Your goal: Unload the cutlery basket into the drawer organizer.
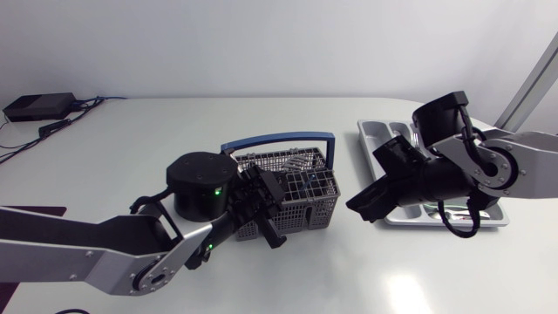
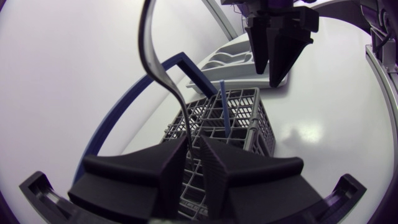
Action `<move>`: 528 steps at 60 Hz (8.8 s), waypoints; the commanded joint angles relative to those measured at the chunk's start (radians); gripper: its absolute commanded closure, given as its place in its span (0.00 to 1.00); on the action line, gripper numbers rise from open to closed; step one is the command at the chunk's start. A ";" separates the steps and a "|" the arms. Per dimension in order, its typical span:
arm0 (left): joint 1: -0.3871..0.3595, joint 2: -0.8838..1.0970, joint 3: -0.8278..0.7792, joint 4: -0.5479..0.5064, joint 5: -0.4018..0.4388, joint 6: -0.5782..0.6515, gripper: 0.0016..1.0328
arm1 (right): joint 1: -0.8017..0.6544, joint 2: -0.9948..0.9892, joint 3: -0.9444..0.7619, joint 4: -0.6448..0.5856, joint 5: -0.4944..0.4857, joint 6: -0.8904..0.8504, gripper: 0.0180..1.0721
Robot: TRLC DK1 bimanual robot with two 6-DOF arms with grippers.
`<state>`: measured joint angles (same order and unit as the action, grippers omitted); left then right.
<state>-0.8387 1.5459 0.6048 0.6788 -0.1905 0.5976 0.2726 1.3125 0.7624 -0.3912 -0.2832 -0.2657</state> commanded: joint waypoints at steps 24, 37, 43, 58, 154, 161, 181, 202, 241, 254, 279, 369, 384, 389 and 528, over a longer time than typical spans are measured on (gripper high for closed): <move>-0.002 0.019 0.027 0.015 -0.036 -0.048 0.97 | -0.007 0.017 -0.032 0.009 0.003 -0.010 0.31; -0.019 0.019 0.030 0.024 -0.112 -0.048 0.97 | -0.007 0.019 -0.037 0.017 0.003 -0.010 0.31; -0.028 0.019 0.030 0.041 -0.158 -0.048 0.97 | -0.007 0.024 -0.038 0.020 0.003 -0.010 0.31; -0.033 0.019 0.046 0.065 -0.234 -0.076 0.97 | -0.007 0.025 -0.037 0.020 0.001 -0.010 0.31; -0.096 -0.083 0.009 0.057 -0.290 -0.160 0.97 | 0.148 -0.006 0.164 0.103 -0.234 0.002 0.95; -0.096 -0.083 0.000 0.065 -0.282 -0.163 0.97 | 0.145 0.070 0.201 0.135 -0.306 0.028 0.95; -0.085 -0.064 -0.016 0.102 -0.260 -0.167 0.97 | 0.132 0.238 0.310 0.141 -0.415 0.065 0.95; -0.106 -0.049 -0.020 0.119 -0.259 -0.159 0.97 | 0.120 0.384 0.407 0.137 -0.392 0.091 0.95; -0.214 0.086 0.000 0.298 -0.342 -0.018 0.97 | 0.106 0.501 0.460 0.084 -0.353 0.123 0.95; -0.217 0.083 0.016 0.300 -0.352 0.004 0.97 | 0.096 0.510 0.457 0.075 -0.353 0.123 0.95; -0.177 -0.010 0.041 0.278 -0.314 0.041 0.97 | 0.102 0.493 0.437 0.063 -0.353 0.118 0.95; -0.025 -0.021 0.112 -0.105 -0.035 -0.191 0.23 | 0.116 0.413 0.399 0.028 -0.352 0.122 0.74; -0.019 -0.090 0.145 -0.232 0.013 -0.196 0.08 | 0.112 0.327 0.368 0.018 -0.352 0.111 0.39; -0.011 -0.119 0.151 -0.288 0.029 -0.193 0.06 | 0.109 0.268 0.344 0.018 -0.349 0.098 0.35; 0.225 -0.090 0.119 -0.696 0.482 0.051 0.08 | 0.418 -0.042 -0.229 0.802 0.196 -0.029 0.54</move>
<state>-0.6216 1.4281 0.7250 -0.0097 0.2794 0.6296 0.6983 1.2518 0.5198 0.3870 -0.0994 -0.3302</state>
